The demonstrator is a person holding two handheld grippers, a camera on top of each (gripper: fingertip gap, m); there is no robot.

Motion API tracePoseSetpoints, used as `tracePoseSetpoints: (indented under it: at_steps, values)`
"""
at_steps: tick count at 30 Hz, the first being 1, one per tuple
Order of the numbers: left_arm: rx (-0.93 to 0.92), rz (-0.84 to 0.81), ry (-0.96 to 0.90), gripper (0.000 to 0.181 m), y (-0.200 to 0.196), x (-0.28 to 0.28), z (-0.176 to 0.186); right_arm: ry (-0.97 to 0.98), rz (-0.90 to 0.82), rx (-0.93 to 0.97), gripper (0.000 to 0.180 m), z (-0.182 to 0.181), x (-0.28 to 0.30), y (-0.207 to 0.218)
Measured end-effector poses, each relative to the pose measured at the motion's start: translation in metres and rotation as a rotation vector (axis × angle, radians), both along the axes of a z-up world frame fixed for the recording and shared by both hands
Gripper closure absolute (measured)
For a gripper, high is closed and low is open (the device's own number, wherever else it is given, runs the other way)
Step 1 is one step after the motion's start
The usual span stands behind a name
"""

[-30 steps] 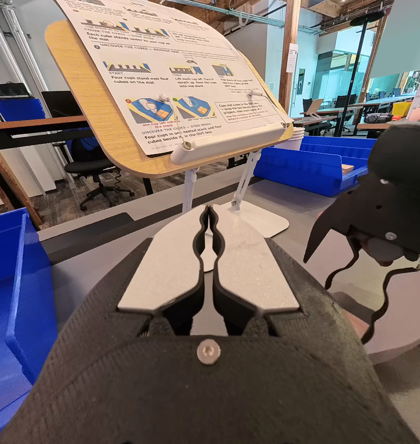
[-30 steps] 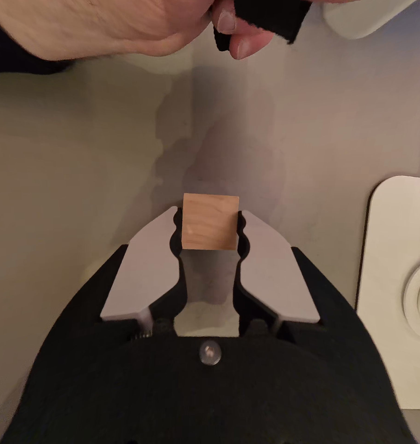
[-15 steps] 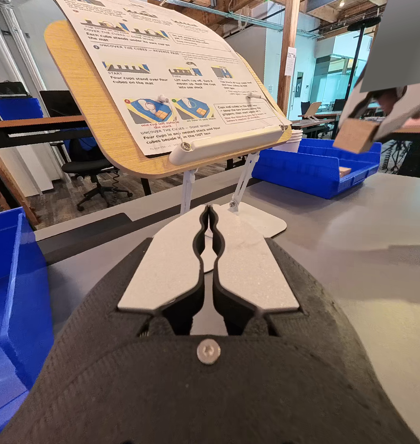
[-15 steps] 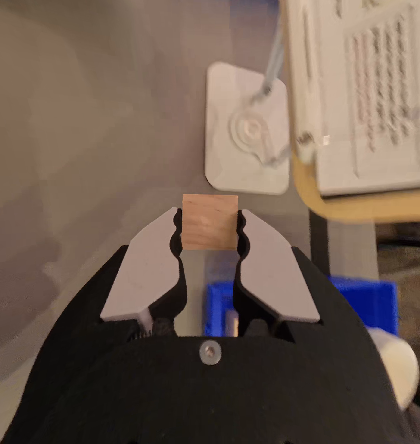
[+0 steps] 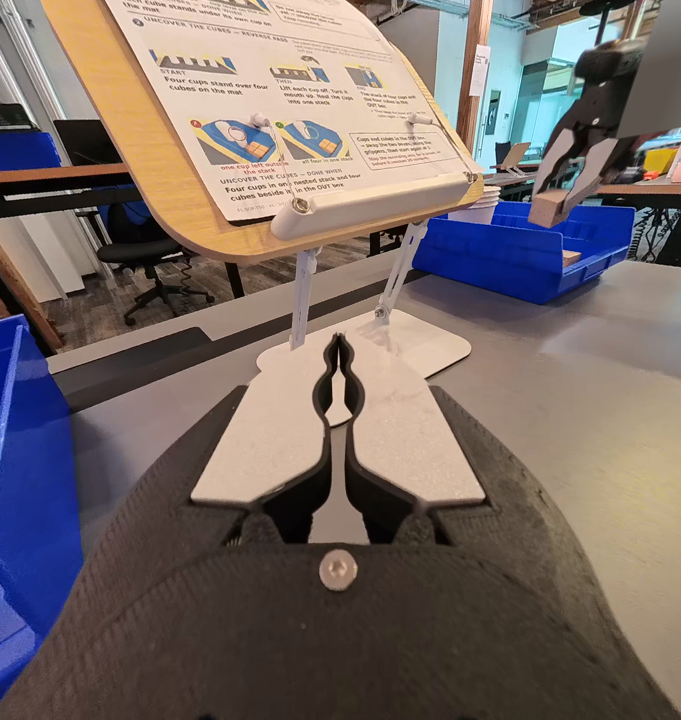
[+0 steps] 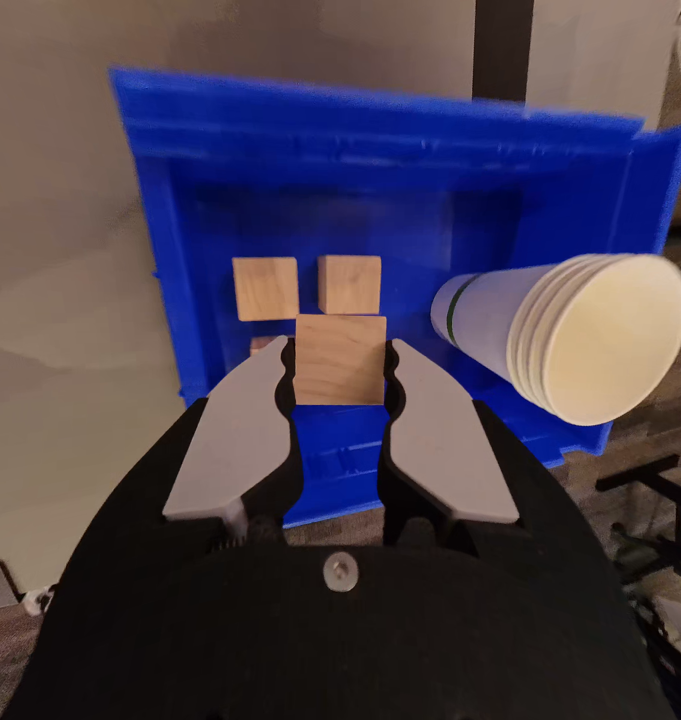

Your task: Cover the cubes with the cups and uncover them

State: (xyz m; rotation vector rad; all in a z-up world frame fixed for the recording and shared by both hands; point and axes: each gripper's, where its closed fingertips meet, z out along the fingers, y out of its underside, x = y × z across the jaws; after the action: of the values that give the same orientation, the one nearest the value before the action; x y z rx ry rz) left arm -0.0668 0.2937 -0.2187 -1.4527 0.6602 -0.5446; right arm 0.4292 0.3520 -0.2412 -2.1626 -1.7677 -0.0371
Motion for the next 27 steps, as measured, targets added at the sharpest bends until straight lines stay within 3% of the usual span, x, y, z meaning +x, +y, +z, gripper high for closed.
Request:
tracePoseSetpoints:
  at_steps: [12, 24, 27]
  values:
    - [-0.030, 0.008, 0.014, 0.181, 0.005, -0.001, -0.010, -0.188, 0.034, -0.163, 0.135, -0.068, 0.024, 0.021]
    - [-0.032, 0.003, 0.018, 0.181, 0.005, 0.001, -0.011, -0.313, 0.041, -0.161, 0.135, -0.082, 0.036, 0.024]
    - [-0.033, 0.002, 0.020, 0.181, 0.005, 0.001, -0.011, -0.357, 0.041, -0.133, 0.124, -0.082, 0.040, 0.028]
